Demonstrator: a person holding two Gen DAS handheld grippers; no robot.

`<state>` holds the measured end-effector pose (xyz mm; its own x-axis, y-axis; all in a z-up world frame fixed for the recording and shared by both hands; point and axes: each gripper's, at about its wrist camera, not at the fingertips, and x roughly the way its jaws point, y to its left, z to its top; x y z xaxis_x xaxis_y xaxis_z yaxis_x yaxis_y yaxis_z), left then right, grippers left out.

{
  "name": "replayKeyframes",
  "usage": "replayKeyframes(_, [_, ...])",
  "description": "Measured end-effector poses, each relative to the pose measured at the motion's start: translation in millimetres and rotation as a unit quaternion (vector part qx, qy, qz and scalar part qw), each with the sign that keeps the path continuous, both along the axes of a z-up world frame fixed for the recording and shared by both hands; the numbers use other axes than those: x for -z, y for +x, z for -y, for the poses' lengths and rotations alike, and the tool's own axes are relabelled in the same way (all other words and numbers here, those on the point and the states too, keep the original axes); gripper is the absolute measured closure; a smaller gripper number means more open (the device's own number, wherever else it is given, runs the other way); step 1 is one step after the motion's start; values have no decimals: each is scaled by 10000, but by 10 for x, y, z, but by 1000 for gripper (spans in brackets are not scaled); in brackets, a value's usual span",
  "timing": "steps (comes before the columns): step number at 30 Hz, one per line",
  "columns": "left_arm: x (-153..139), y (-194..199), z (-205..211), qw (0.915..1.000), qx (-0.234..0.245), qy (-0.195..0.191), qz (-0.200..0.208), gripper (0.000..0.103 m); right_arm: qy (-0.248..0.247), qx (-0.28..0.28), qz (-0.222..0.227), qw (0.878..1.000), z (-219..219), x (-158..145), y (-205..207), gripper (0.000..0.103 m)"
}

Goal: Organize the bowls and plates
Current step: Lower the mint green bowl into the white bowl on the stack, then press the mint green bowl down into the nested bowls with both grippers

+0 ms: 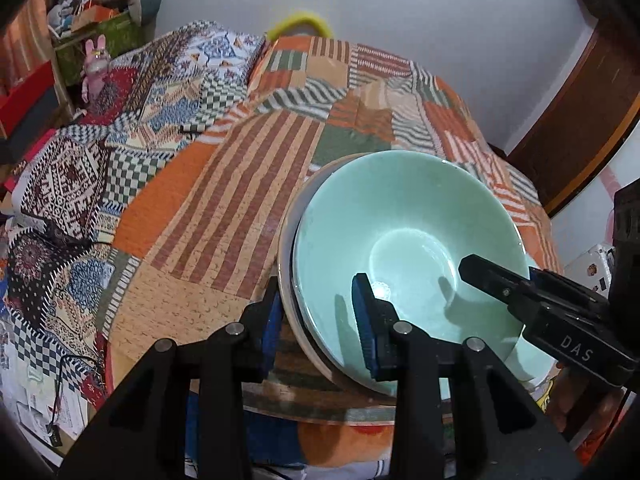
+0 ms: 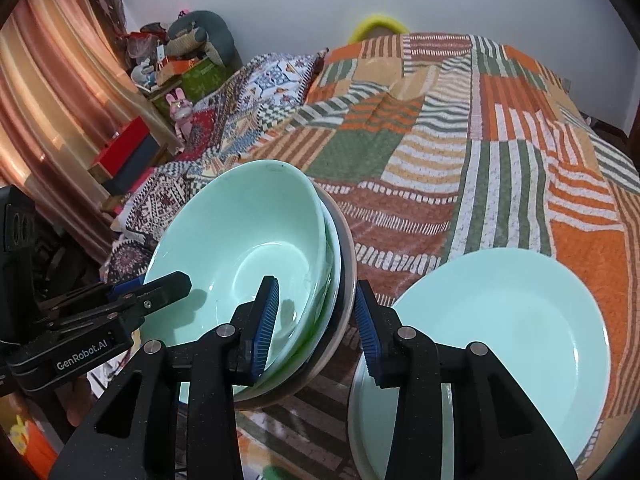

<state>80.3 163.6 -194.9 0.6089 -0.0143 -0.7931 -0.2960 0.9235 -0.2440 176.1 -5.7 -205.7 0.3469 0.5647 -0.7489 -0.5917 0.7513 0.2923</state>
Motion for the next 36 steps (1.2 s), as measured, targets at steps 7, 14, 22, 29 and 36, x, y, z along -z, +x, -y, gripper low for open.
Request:
replayKeyframes(7, [-255, -52, 144, 9996, 123, 125, 221, 69, 176, 91, 189, 9996, 142, -193, -73, 68])
replayKeyframes(14, [-503, -93, 399, 9980, 311, 270, 470, 69, 374, 237, 349, 9984, 387, -363, -129, 68])
replayKeyframes(22, [-677, -60, 757, 9952, 652, 356, 642, 69, 496, 504, 517, 9962, 767, -489, -166, 68])
replayKeyframes(29, [-723, 18, 1110, 9920, 1021, 430, 611, 69, 568, 789, 636, 9932, 1101, -564, -180, 68])
replayKeyframes(36, [-654, 104, 1394, 9893, 1314, 422, 483, 69, 533, 1065, 609, 9910, 1389, -523, -206, 68])
